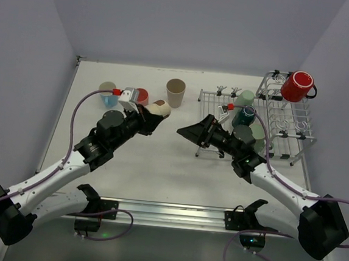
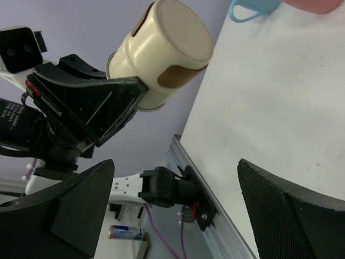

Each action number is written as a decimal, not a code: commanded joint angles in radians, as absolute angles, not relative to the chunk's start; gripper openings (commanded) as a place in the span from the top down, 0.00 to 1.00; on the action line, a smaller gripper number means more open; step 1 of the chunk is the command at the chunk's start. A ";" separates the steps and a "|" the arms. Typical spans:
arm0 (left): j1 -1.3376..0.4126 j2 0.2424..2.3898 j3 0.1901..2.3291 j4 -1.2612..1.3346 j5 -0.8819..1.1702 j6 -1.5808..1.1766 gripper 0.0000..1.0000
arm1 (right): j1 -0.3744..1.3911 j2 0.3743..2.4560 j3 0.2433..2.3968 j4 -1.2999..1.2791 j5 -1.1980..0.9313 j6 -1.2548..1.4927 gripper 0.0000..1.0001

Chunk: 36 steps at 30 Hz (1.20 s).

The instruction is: Unload the cups from the dish rack

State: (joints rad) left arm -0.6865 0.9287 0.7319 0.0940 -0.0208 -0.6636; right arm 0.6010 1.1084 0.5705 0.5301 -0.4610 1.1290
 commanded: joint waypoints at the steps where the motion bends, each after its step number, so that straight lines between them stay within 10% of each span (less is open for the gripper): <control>1: -0.637 0.937 0.805 -0.224 -0.265 -0.514 1.00 | 0.603 1.046 0.545 0.460 -0.399 1.052 0.01; 36: 0.012 1.560 1.097 -0.548 -0.202 -0.345 0.98 | 0.611 0.787 0.545 0.089 -0.302 0.695 0.01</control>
